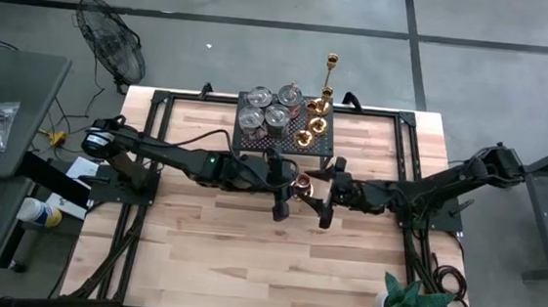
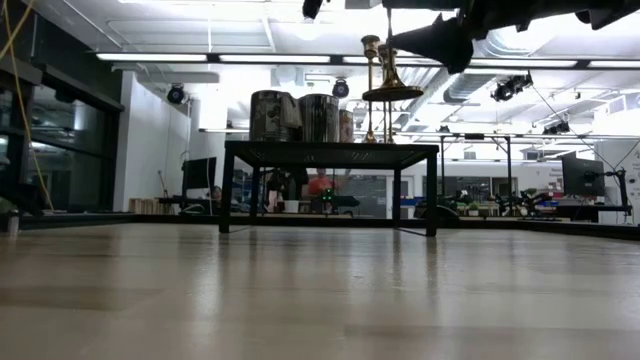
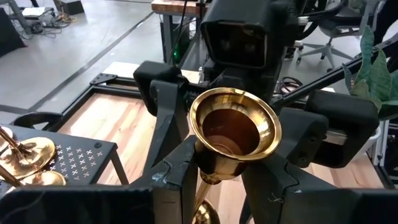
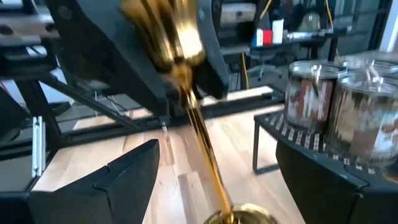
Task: Pick & Place candle stick holders
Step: Align the golden candle holder with the golden candle holder on the shelf
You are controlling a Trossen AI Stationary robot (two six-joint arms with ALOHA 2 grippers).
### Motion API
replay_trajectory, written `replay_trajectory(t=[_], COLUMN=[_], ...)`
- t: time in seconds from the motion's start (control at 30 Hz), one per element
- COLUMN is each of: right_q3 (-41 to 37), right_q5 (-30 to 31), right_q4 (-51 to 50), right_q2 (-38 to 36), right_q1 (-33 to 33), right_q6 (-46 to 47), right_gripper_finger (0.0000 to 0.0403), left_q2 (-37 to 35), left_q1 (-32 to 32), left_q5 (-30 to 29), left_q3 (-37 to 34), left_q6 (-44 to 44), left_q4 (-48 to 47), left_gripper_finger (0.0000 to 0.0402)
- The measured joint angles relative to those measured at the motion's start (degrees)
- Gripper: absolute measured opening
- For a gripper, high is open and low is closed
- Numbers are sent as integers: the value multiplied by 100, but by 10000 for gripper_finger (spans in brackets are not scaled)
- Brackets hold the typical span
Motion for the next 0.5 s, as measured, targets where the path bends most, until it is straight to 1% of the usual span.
replay_trajectory(t=[0.1,0.2,0.3,0.5], right_q3=[0,0,0,0], right_q5=[-2,-9,-137,-150], right_q4=[172,157,147,138], right_q2=[-1,-4,-2,17], right_q1=[0,0,0,0], right_q6=[-203,-248,-254,-306], right_gripper_finger=[315,306,287,246], left_q2=[0,0,0,0], left_q1=[0,0,0,0], left_q5=[4,6,7,17], left_q3=[0,-2,-2,-4], left_q6=[-153,-210,-253,-275], left_q4=[-17,-17,-17,-17], left_gripper_finger=[101,101,101,101])
